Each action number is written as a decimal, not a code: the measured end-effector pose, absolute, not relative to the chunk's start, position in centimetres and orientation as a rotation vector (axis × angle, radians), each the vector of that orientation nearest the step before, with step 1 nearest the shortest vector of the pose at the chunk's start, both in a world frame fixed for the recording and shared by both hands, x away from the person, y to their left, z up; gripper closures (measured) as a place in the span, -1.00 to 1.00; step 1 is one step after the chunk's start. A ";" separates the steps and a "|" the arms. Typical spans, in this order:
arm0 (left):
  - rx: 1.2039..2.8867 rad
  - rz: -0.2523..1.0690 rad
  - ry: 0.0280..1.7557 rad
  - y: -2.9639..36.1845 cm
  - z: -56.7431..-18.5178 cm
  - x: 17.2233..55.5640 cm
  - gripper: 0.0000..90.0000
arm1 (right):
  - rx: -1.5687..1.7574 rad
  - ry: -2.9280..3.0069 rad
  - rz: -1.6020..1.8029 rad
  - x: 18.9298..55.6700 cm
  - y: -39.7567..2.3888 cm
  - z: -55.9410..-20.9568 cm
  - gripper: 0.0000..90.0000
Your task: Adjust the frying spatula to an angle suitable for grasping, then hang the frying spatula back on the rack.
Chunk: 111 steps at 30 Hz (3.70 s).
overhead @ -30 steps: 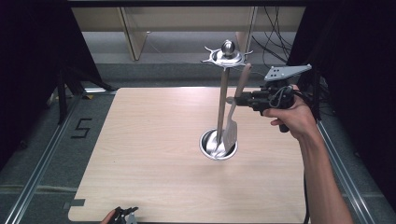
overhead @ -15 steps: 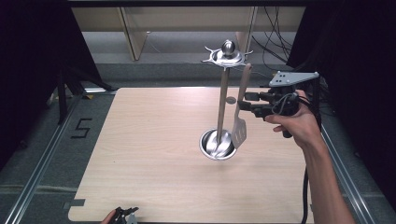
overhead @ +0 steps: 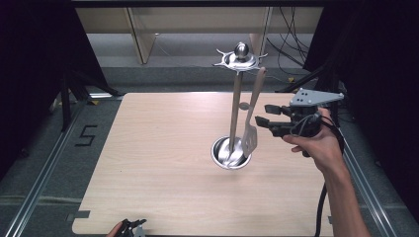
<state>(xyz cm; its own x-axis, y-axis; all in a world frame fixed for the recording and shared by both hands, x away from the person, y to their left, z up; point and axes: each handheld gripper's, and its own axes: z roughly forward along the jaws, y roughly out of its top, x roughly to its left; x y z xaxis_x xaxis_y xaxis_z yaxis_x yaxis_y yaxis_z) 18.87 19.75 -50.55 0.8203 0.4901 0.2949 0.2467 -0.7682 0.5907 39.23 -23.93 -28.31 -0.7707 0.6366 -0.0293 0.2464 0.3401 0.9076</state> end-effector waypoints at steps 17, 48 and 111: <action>2.458 0.609 0.543 19.8 -50.5 18.9 -0.66 | 0.815 2.188 1.411 38.4 -24.8 -30.3 -0.06; 2.452 0.613 0.539 19.7 -50.4 18.7 -0.66 | 0.924 2.184 1.389 37.7 -25.8 -34.5 -0.16; 2.440 0.616 0.559 19.9 -50.2 18.9 -0.66 | 0.967 2.428 1.211 35.9 -25.2 -43.3 -0.27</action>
